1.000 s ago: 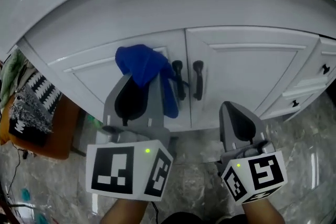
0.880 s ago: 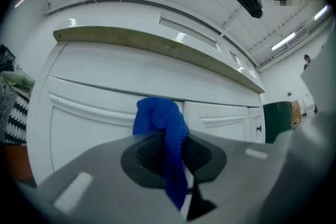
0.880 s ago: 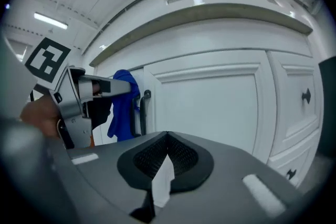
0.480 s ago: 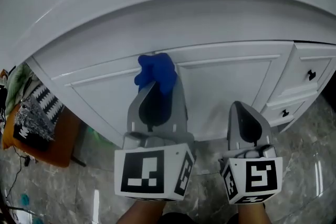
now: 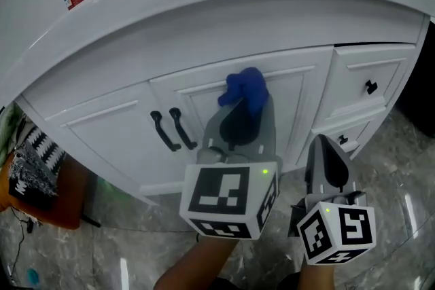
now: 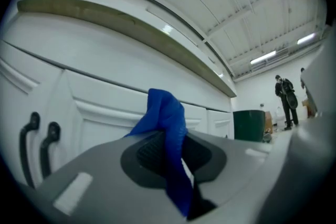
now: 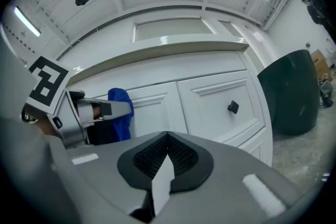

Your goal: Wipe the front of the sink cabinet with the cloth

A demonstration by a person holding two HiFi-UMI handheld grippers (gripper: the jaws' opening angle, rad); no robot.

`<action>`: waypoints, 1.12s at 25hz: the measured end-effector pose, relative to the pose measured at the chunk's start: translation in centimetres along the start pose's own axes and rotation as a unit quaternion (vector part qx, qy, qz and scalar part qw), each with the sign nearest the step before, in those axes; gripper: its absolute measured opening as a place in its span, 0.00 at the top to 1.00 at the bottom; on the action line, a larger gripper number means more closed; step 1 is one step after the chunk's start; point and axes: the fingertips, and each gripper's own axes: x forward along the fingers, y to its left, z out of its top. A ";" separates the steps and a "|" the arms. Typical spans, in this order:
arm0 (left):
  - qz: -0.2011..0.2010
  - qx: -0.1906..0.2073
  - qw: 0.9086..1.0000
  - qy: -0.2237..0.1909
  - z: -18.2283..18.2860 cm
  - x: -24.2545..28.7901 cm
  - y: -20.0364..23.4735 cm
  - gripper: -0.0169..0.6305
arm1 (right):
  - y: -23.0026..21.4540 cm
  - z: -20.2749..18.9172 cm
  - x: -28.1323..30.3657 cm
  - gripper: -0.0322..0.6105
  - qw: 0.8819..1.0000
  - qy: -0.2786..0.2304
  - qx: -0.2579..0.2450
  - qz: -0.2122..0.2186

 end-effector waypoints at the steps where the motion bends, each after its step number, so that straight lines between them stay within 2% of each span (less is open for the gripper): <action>1: -0.019 -0.001 1.000 0.003 -0.1 0.8 -1.3 0.87 | -0.8 0.3 -0.3 0.95 1.000 -0.006 0.001 -0.008; 4: -0.070 0.015 0.997 0.014 -0.8 2.8 -5.3 0.87 | -3.2 0.8 -1.3 0.95 0.999 -0.019 0.012 -0.036; 7: -0.097 0.025 0.995 0.012 -1.1 4.2 -7.6 0.87 | -4.7 0.9 -1.6 0.95 0.998 -0.023 0.024 -0.046; 13: -0.114 0.032 0.993 0.024 -2.8 4.8 -8.8 0.87 | -6.0 0.2 -1.5 0.95 0.998 -0.019 0.036 -0.050; 19: -0.062 0.016 0.996 0.054 -5.8 3.1 -5.0 0.87 | -4.2 -0.9 -0.5 0.95 0.999 -0.012 0.034 -0.020; 28: 0.015 0.020 0.998 0.064 -5.8 -1.2 1.6 0.87 | -0.2 -1.7 0.5 0.95 0.999 -0.011 0.028 0.026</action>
